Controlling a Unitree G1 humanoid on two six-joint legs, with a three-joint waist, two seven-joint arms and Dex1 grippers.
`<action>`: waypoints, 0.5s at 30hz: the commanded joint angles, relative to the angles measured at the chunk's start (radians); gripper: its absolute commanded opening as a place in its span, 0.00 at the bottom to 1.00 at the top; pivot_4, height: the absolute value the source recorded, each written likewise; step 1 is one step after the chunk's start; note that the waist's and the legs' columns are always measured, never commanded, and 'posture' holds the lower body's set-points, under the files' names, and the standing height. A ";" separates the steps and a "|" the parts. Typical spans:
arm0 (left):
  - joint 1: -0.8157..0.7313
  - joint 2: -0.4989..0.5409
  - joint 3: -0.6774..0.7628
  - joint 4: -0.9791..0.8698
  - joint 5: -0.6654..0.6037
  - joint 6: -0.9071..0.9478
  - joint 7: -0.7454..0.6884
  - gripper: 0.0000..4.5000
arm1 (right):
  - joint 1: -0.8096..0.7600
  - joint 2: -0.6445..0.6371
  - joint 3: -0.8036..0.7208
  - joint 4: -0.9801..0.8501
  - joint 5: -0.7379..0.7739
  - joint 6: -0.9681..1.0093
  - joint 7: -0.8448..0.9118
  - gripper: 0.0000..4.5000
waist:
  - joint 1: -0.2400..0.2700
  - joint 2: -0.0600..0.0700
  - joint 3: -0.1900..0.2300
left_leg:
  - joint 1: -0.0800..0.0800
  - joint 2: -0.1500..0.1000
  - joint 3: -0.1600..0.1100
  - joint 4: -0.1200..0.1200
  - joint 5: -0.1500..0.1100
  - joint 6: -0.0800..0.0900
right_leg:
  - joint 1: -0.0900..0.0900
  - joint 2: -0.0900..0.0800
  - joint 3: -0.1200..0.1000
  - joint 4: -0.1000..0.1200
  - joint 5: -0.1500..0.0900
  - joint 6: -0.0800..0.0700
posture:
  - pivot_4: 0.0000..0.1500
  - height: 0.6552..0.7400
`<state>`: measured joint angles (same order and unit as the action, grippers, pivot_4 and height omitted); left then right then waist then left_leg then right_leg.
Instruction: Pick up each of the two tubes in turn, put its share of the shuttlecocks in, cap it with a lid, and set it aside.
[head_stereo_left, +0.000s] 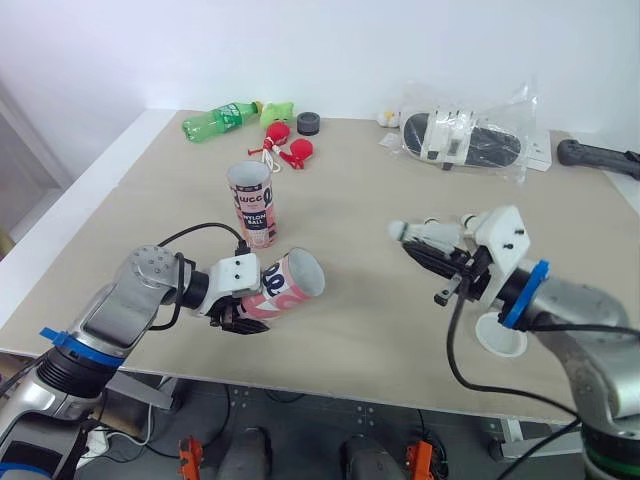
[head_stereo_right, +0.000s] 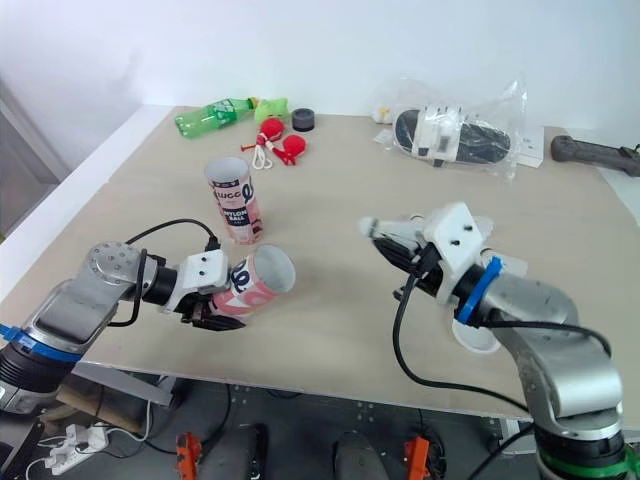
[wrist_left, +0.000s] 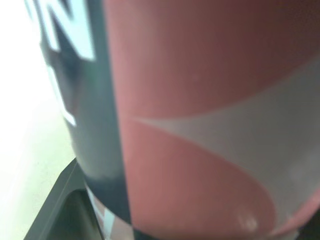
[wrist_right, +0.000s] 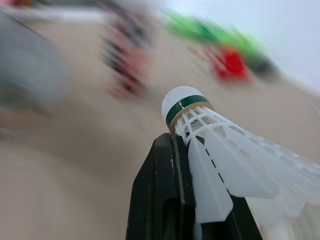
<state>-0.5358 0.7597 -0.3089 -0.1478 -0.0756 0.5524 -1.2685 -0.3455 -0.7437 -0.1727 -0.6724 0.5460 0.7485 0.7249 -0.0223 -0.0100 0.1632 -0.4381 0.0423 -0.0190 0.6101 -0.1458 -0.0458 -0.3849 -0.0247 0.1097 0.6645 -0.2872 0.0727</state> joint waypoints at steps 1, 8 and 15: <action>0.033 -0.017 -0.077 0.029 0.023 0.015 0.007 0.67 | -0.109 -0.063 0.105 -0.015 0.026 0.001 0.099 0.02 | 0.001 -0.001 0.000 | 0.000 0.000 0.000 0.000 0.000 0.000 | 0.000 0.000 0.000 0.000 0.000 0.000 | 1.00 1.00; 0.029 -0.018 -0.074 0.024 0.026 0.018 0.011 0.67 | -0.279 -0.048 0.437 0.076 -0.164 -0.138 0.210 0.02 | 0.004 -0.001 0.000 | -0.002 0.000 0.004 0.000 0.000 0.000 | -0.001 -0.003 -0.001 -0.001 -0.001 0.000 | 1.00 1.00; 0.052 -0.007 -0.064 -0.007 0.019 0.036 0.019 0.67 | -0.326 -0.007 0.512 0.152 -0.268 -0.207 0.228 0.09 | 0.004 -0.001 0.000 | -0.003 0.001 0.007 0.000 0.000 0.000 | -0.001 -0.004 -0.002 -0.001 -0.003 0.001 | 1.00 1.00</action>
<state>-0.5257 0.7601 -0.3071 -0.1776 -0.0765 0.5651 -1.2597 -0.6493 -0.7565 0.3438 -0.5191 0.2922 0.5611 0.9454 -0.0186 -0.0112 0.1627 -0.4409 0.0440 -0.0116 0.6101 -0.1456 -0.0454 -0.3860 -0.0283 0.1077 0.6636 -0.2899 0.0739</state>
